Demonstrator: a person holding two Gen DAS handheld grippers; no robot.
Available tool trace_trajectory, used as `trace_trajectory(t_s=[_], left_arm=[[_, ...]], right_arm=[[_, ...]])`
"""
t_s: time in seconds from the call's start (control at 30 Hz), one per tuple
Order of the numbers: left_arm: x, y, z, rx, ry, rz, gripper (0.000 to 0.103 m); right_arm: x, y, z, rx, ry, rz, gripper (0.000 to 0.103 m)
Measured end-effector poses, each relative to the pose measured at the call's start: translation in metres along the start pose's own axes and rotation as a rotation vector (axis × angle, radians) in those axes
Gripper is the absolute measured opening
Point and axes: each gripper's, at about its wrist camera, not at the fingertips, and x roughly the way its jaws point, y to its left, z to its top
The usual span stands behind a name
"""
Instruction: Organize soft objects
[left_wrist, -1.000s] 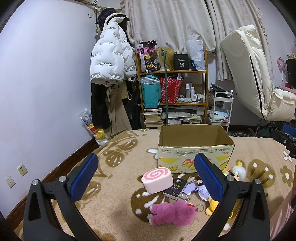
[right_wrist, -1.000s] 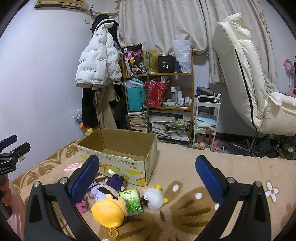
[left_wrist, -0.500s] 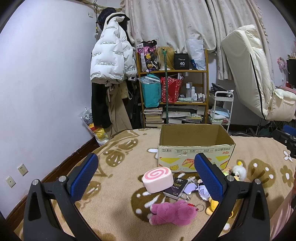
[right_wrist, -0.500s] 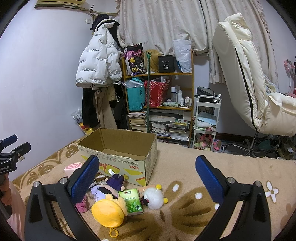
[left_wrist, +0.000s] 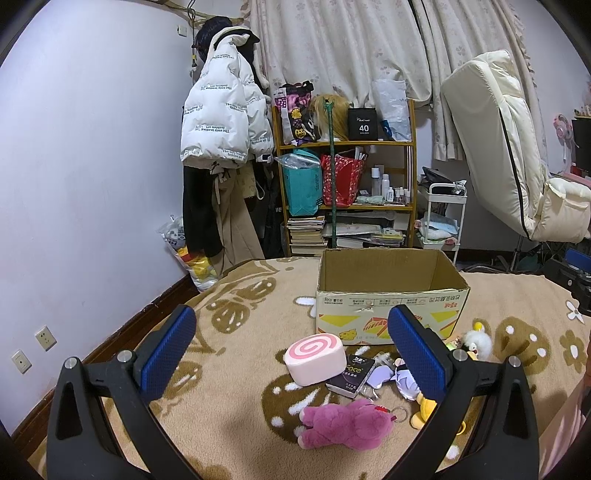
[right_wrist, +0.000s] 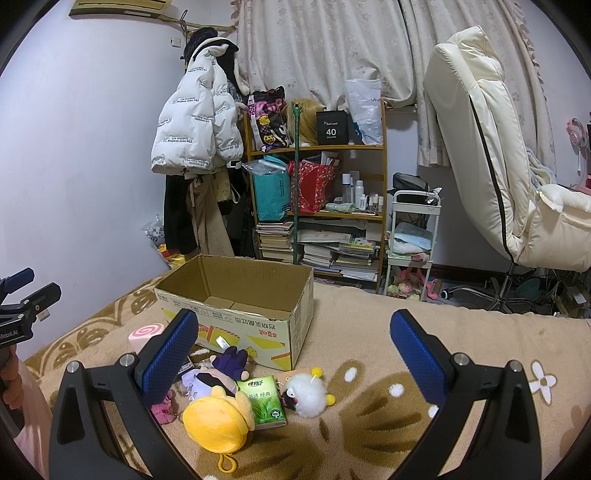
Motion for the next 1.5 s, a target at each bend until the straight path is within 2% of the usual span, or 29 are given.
trace_trajectory(t_s=[0.9,1.2,1.4,1.5], left_arm=[[-0.001,0.001,0.002,0.002,0.003,-0.003,0.102],[0.020,0.006,0.002,-0.012,0.106,-0.004,0.102],[0.043,0.007,0.003,-0.030,0.182,-0.011,0.102],[0.058,0.006,0.000,-0.041,0.249,-0.021,0.102]], right_arm=[[0.001,-0.002,-0.002,0.001,0.001,0.000,0.103],[-0.002,0.002,-0.001,-0.007,0.019,0.013,0.103],[0.023,0.002,-0.008,-0.012,0.088,-0.006,0.103],[0.034,0.001,-0.008,-0.011,0.129,-0.013,0.103]])
